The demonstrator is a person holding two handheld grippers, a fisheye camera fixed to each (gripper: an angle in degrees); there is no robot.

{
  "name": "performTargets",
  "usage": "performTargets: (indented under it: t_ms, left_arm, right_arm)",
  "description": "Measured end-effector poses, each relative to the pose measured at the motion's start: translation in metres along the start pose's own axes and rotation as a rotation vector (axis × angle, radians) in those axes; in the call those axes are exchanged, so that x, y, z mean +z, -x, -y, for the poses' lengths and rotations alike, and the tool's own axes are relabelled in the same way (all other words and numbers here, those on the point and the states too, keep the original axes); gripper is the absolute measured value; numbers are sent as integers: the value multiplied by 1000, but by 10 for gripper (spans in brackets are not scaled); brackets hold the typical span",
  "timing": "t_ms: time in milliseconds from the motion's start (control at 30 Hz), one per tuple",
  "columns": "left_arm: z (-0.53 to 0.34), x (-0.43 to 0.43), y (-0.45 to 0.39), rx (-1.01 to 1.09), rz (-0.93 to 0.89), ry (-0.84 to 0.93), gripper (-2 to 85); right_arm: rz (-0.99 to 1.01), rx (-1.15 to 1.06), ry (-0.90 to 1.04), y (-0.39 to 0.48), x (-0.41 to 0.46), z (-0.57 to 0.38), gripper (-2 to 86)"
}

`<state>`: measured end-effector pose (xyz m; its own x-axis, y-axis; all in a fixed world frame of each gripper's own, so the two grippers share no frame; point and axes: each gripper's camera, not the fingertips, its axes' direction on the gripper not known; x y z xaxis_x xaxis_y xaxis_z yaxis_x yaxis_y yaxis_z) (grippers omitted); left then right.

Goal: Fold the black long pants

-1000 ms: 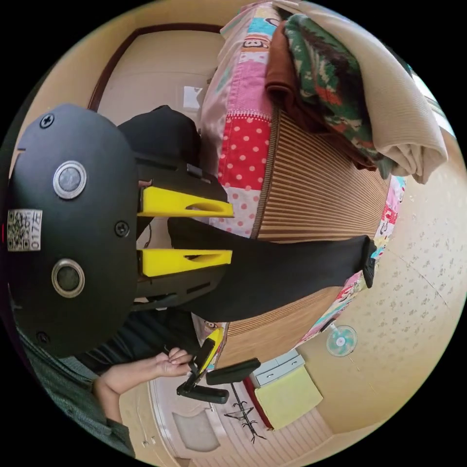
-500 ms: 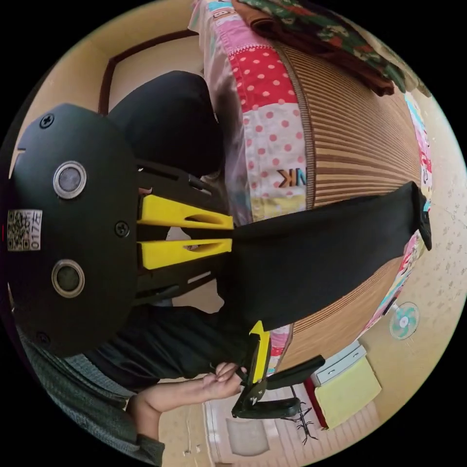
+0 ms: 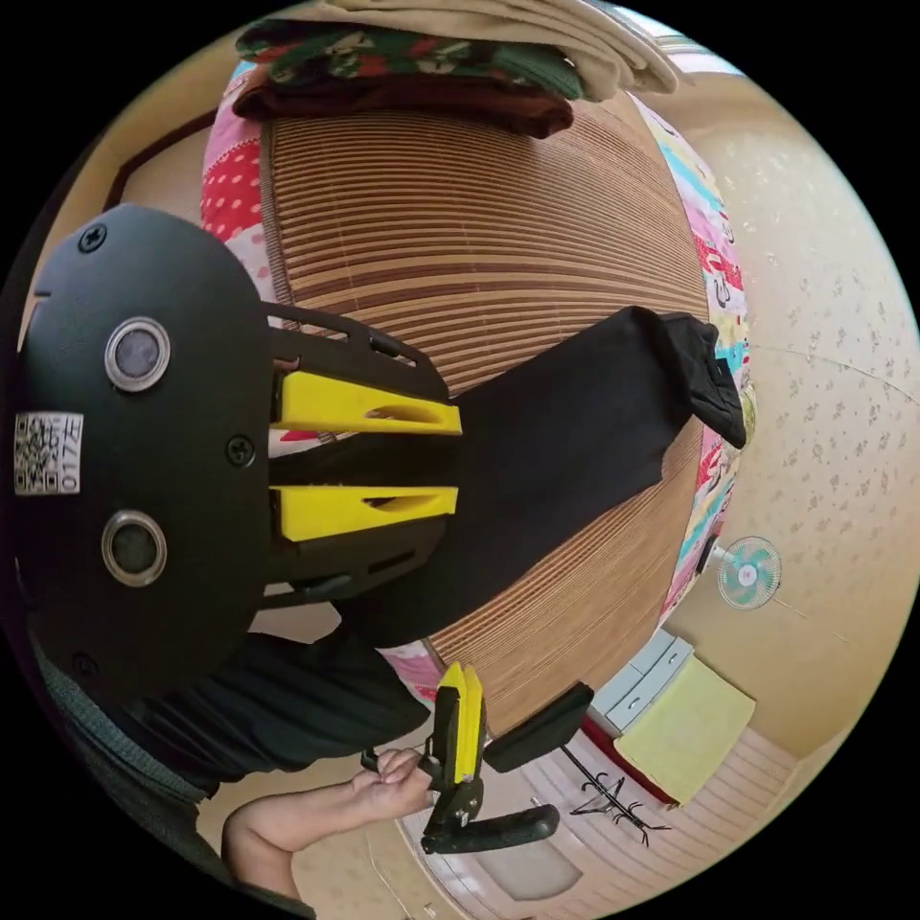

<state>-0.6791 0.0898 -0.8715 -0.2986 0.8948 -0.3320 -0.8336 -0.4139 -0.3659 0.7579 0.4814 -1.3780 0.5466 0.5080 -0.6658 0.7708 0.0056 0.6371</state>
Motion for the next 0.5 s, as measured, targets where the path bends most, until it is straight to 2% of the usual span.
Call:
performTargets:
  t_ms: [33, 133, 200, 300, 367, 500]
  left_arm:
    - [2, 20, 2, 14, 14, 8, 81]
    - [-15, 30, 9, 2, -22, -130, 64]
    - [-11, 31, 13, -11, -49, -98, 62]
    - [-11, 34, 5, 74, 6, -91, 61]
    - [-11, 36, 6, 80, 3, -87, 62]
    - [-13, 40, 15, 86, -21, -101, 61]
  right_arm:
    - [54, 20, -5, 0, -2, 26, 91]
    - [209, 5, -91, 3, -7, 93, 103]
    - [195, 7, -139, 3, 0, 140, 107]
    - [182, 43, -216, -11, 21, 221, 111]
    - [173, 102, -327, -28, 32, 280, 122]
    - [217, 169, -262, -49, 68, 373, 125]
